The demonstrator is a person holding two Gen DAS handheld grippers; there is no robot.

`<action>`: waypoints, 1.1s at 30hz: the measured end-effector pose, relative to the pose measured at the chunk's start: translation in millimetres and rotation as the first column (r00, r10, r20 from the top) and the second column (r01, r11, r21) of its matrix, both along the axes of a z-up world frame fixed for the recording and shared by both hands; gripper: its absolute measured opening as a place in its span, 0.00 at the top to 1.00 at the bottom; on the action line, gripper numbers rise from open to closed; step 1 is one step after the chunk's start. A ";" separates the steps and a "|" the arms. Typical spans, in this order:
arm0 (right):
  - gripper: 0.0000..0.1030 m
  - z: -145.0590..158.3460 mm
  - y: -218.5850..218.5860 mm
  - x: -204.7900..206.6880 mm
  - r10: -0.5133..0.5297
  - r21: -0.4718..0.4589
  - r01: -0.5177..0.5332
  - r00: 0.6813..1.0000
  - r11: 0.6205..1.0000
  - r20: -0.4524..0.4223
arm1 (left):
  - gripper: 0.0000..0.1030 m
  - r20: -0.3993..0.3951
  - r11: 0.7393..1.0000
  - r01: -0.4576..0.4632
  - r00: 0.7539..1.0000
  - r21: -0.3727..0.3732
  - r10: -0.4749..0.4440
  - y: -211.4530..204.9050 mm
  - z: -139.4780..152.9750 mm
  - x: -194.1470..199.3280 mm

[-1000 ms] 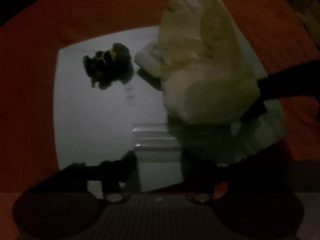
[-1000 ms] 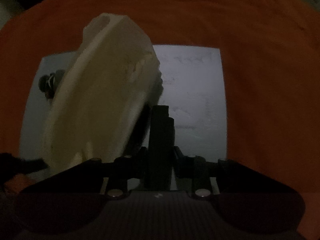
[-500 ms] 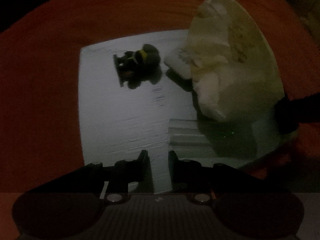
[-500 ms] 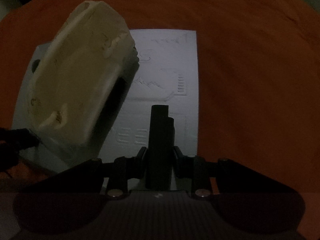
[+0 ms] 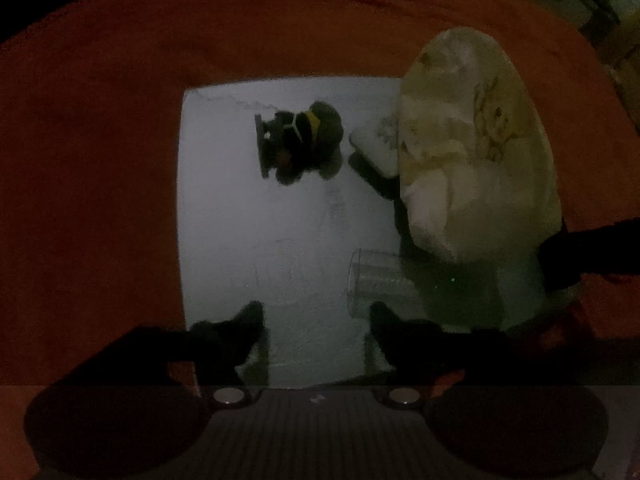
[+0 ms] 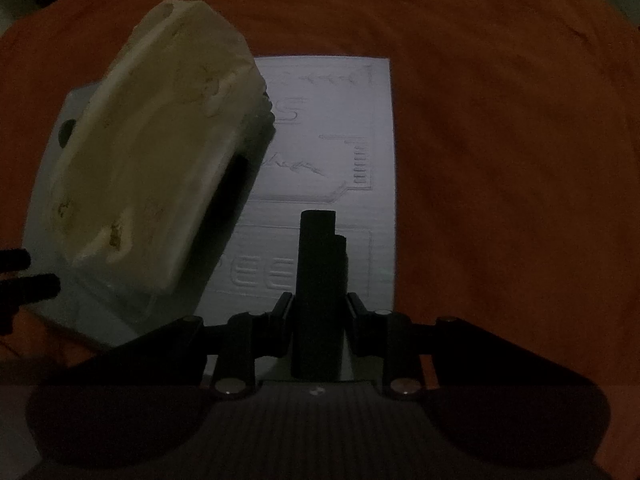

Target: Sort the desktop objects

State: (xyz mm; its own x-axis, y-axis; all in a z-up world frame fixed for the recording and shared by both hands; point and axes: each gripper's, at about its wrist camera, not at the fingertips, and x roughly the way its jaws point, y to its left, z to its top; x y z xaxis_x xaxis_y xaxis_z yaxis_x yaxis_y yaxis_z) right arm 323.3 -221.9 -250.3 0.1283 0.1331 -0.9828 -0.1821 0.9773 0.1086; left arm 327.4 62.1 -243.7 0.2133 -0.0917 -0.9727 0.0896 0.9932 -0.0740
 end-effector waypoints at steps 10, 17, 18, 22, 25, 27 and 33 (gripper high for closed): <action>0.56 -1.1 9.4 8.7 -0.014 0.000 0.014 1.000 1.000 -0.001 | 0.23 -0.006 1.000 0.021 1.000 -0.016 -0.021 -10.8 -10.0 5.5; 0.45 -4.0 15.9 8.2 -0.009 -0.004 0.009 1.000 1.000 -0.020 | 0.13 0.065 0.983 0.180 0.982 -0.047 -0.177 -66.2 4.4 -0.2; 0.45 -4.2 16.3 7.7 -0.010 -0.005 0.009 1.000 1.000 -0.022 | 0.13 0.076 0.979 0.201 0.977 -0.023 -0.199 -73.7 3.3 -0.2; 0.45 -3.9 17.4 6.7 -0.011 -0.004 0.011 1.000 1.000 -0.018 | 0.14 0.104 0.976 0.217 0.970 0.030 -0.219 -87.7 -0.3 6.5; 0.45 -3.0 18.0 6.6 -0.007 0.003 0.007 1.000 1.000 -0.010 | 0.24 0.128 0.972 0.228 0.964 0.061 -0.234 -90.5 -2.2 7.7; 0.48 -0.8 17.2 3.1 -0.001 0.002 0.001 1.000 1.000 0.000 | 0.33 0.153 0.960 0.266 0.948 0.090 -0.277 -94.3 -1.8 3.6; 0.72 -0.9 16.3 -2.8 0.035 -0.018 -0.035 0.999 0.999 0.022 | 0.80 0.190 0.945 0.311 0.926 0.100 -0.325 -87.3 3.7 1.0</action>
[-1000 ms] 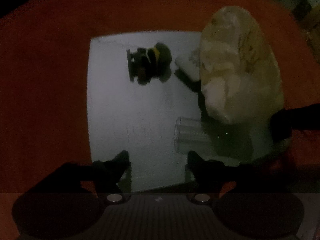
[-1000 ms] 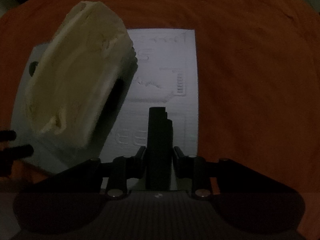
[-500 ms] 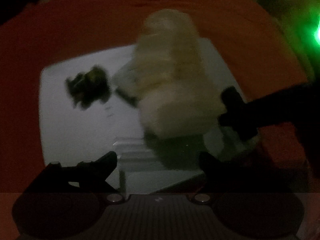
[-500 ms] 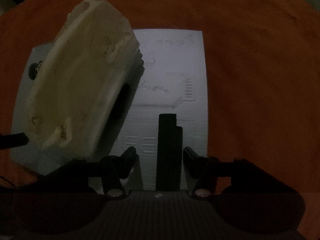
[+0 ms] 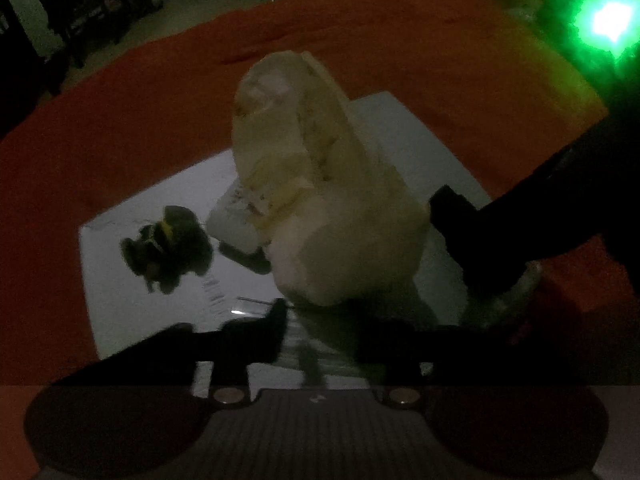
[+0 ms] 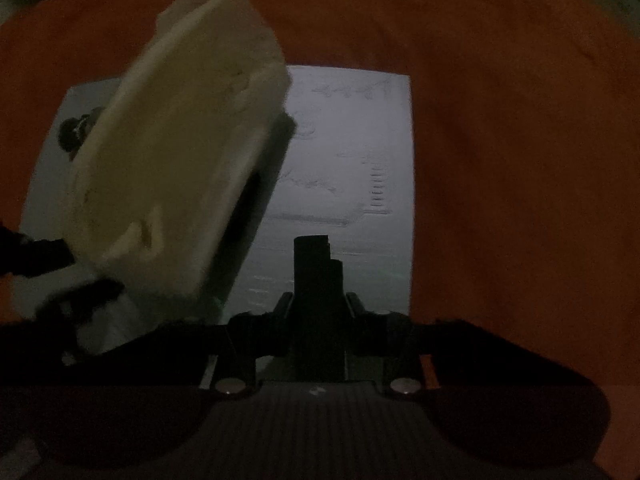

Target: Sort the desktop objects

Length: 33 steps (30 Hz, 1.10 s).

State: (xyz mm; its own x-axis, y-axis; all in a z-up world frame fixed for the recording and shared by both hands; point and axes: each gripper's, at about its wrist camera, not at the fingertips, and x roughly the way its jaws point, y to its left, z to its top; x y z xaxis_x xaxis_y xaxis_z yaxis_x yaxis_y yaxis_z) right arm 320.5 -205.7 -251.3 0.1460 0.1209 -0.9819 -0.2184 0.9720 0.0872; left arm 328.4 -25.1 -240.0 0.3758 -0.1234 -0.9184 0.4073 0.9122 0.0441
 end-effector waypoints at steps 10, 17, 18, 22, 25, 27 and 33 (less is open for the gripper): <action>0.56 -2.9 -11.6 9.5 -0.060 0.041 0.062 0.997 0.997 -0.058 | 0.04 0.007 0.991 -0.075 0.997 -0.115 0.076 40.2 26.6 16.8; 0.41 -10.7 -13.9 18.1 -0.087 0.049 0.090 0.994 0.995 -0.064 | 0.03 0.013 0.996 0.077 0.997 -0.040 -0.076 -0.3 8.3 10.4; 0.40 -12.4 -13.3 19.3 -0.088 0.047 0.091 0.994 0.995 -0.066 | 0.03 0.009 0.995 0.091 0.996 -0.027 -0.091 -3.8 4.4 8.7; 0.40 -10.4 -12.3 18.2 -0.075 0.049 0.078 0.996 0.996 -0.055 | 0.14 0.012 0.990 0.138 0.990 0.040 -0.139 -12.7 -11.2 2.2; 0.40 -10.9 -11.9 17.2 -0.070 0.049 0.073 0.996 0.996 -0.049 | 0.14 0.042 0.987 0.150 0.987 0.052 -0.152 -12.9 -15.2 -2.2; 0.40 -11.3 -11.9 14.6 -0.062 0.047 0.064 0.997 0.997 -0.040 | 0.23 0.049 0.988 0.147 0.988 0.050 -0.149 -11.4 -14.0 -3.7; 0.68 -14.2 -14.7 15.5 -0.045 0.052 0.046 0.999 0.998 -0.028 | 0.81 0.030 0.993 0.105 0.994 0.052 -0.107 7.2 -4.9 3.4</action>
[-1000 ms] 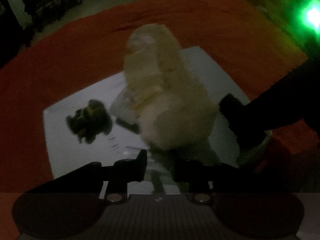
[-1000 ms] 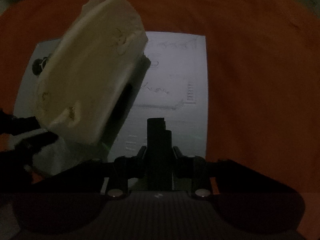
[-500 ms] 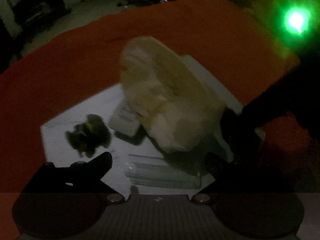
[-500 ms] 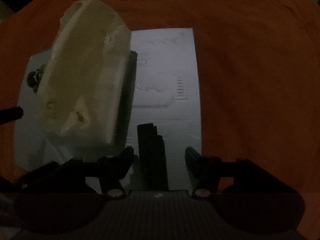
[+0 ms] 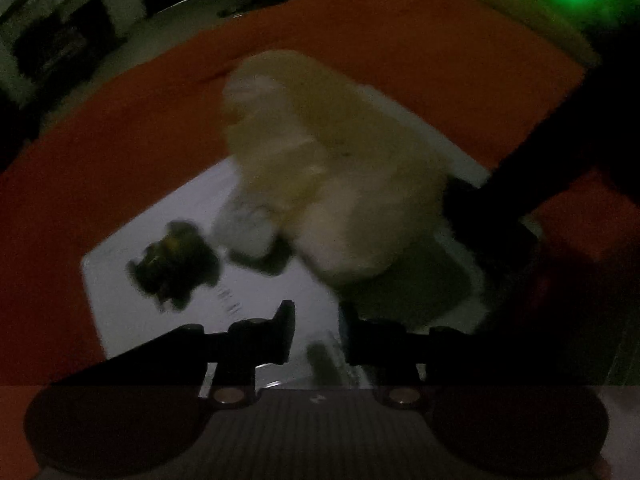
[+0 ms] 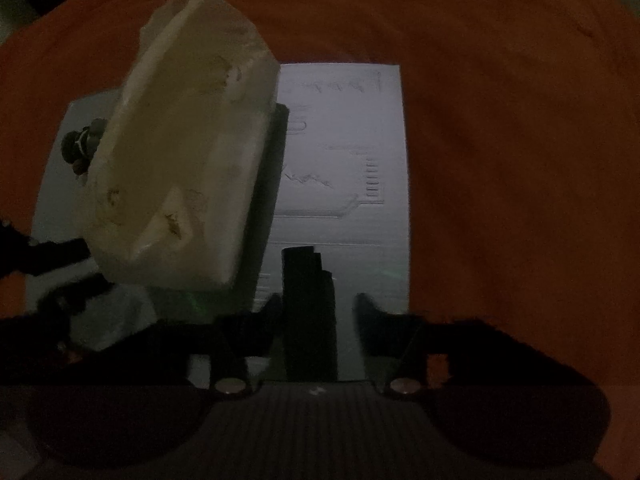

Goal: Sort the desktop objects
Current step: 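Close the left tool around the clear plastic tube on the tray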

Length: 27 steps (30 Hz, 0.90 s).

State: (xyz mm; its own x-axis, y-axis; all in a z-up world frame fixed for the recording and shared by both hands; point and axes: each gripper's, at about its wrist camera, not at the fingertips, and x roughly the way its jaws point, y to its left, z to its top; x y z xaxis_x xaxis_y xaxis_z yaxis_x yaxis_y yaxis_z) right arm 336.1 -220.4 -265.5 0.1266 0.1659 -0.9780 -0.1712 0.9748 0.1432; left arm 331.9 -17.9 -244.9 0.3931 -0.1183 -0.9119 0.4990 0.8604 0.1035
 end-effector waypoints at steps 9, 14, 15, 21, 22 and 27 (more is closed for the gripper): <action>0.72 3.0 3.1 -10.0 0.029 -0.012 -0.029 0.999 1.000 0.013 | 0.15 0.018 0.990 -0.128 0.991 -0.064 0.130 61.0 23.9 14.1; 0.71 5.5 -0.1 -9.2 0.015 0.015 -0.015 1.000 1.000 -0.022 | 0.10 0.036 0.993 0.115 0.993 -0.035 -0.114 67.2 33.5 9.2; 0.71 5.1 -0.6 -9.3 0.018 0.015 -0.018 1.000 1.000 -0.024 | 0.10 0.031 0.991 0.135 0.990 0.000 -0.135 65.9 28.6 8.1; 0.55 4.2 0.6 -8.7 0.001 -0.006 -0.001 0.999 1.000 -0.038 | 0.01 -0.015 1.000 -0.003 1.000 -0.005 0.003 54.8 4.6 12.5; 0.52 3.6 1.6 -8.5 -0.002 -0.011 0.001 0.999 1.000 -0.039 | 0.00 0.013 1.000 -0.022 1.000 0.021 0.022 48.1 1.3 12.3; 0.41 -2.0 7.4 -8.1 0.003 -0.023 -0.003 1.000 1.000 -0.022 | 0.00 0.213 0.986 -0.061 0.977 0.158 0.026 19.0 -10.2 1.2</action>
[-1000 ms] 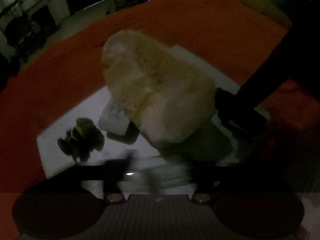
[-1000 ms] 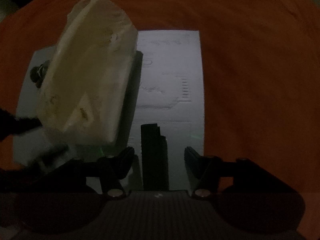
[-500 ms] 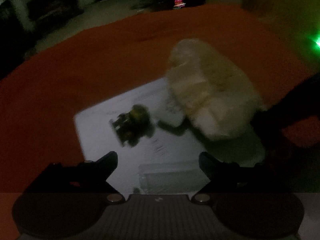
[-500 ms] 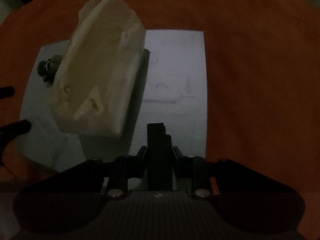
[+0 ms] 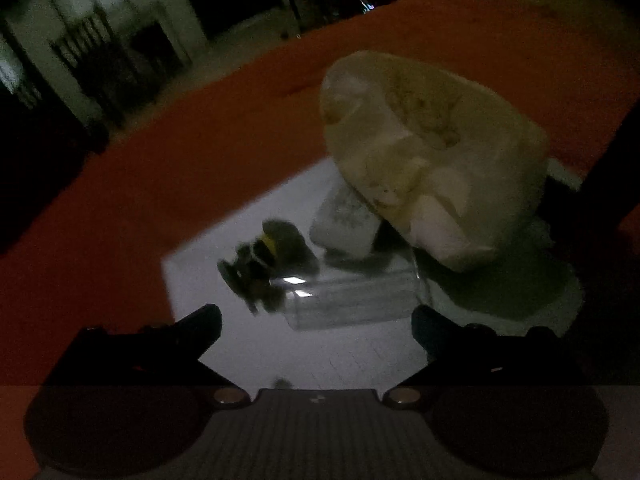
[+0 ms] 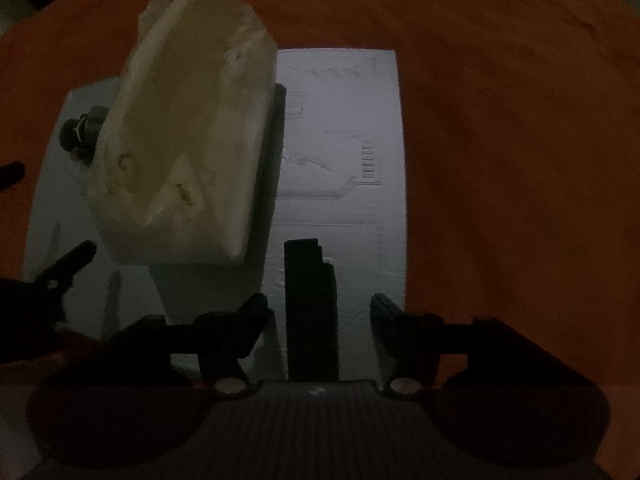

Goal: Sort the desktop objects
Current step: 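Close the left tool around the clear plastic tube on the tray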

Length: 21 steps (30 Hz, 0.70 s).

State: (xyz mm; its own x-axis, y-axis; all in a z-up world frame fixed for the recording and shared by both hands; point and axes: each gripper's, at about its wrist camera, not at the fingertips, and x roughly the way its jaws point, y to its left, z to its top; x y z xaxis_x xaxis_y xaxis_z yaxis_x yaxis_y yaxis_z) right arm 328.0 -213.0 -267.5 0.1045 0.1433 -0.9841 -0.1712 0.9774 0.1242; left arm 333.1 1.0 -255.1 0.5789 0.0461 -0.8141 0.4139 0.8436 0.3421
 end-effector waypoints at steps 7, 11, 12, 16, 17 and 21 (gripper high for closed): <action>0.41 -0.4 -1.1 -3.6 0.025 0.003 -0.025 0.999 1.000 0.025 | 0.00 -0.029 0.997 -0.036 0.999 -0.069 0.034 -16.5 -3.0 17.6; 0.41 -0.7 -3.2 -4.8 0.021 0.008 -0.022 0.999 1.000 0.031 | 0.01 -0.112 0.995 -0.080 0.991 -0.057 0.073 -21.9 -16.0 30.9; 0.42 -1.8 -3.0 -5.0 0.024 0.008 -0.025 0.999 1.000 0.034 | 0.02 -0.130 0.994 -0.095 0.988 -0.062 0.086 -20.7 -18.4 34.5; 0.51 -5.2 -3.3 -7.8 0.039 0.004 -0.039 0.998 0.999 0.049 | 0.50 -0.225 0.965 -0.185 0.964 -0.187 0.141 -2.5 -22.1 45.5; 0.55 -5.3 -4.1 -9.6 0.043 0.005 -0.044 0.998 0.999 0.050 | 0.57 -0.248 0.954 -0.208 0.957 -0.217 0.153 1.7 -20.9 46.5; 0.73 -4.3 -7.5 -12.6 0.054 0.018 -0.055 0.997 0.998 0.059 | 0.87 -0.267 0.963 -0.168 0.958 -0.210 0.109 3.5 -14.7 43.5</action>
State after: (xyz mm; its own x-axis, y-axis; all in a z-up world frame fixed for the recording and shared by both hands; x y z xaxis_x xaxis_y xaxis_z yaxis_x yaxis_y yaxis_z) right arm 315.3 -220.4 -271.8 0.1529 0.1697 -0.9736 -0.2316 0.9639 0.1316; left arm 376.6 4.5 -269.8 0.3562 -0.0923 -0.9299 0.3347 0.9417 0.0347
